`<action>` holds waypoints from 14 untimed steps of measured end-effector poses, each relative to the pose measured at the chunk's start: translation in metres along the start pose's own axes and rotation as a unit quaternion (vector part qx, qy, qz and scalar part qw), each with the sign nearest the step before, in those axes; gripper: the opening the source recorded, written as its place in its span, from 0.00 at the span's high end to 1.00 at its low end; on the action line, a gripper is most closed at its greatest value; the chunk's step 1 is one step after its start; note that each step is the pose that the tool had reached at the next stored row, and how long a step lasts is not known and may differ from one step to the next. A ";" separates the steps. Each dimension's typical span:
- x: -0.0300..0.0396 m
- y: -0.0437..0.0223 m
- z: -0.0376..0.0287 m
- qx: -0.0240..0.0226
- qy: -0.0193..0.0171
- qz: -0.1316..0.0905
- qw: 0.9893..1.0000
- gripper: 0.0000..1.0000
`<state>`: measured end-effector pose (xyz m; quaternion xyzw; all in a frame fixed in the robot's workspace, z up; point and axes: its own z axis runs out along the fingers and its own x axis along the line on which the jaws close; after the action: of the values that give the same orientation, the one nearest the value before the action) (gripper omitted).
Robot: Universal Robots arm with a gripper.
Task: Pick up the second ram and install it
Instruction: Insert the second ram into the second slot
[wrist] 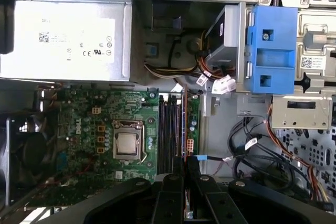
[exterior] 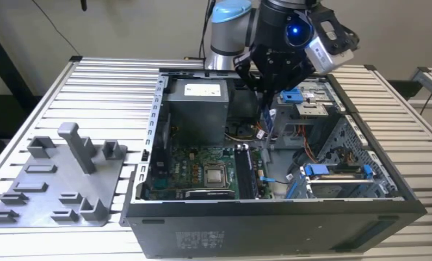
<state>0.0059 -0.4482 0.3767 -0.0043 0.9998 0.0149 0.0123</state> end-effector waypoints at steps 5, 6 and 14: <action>0.0001 -0.0001 0.0028 0.000 0.001 0.000 1.000 0.86; 0.0001 -0.0001 0.0035 0.000 0.001 0.000 1.000 0.86; 0.0002 -0.0003 0.0095 0.000 0.002 0.000 1.000 0.86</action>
<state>0.0059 -0.4482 0.3672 -0.0040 0.9998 0.0147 0.0100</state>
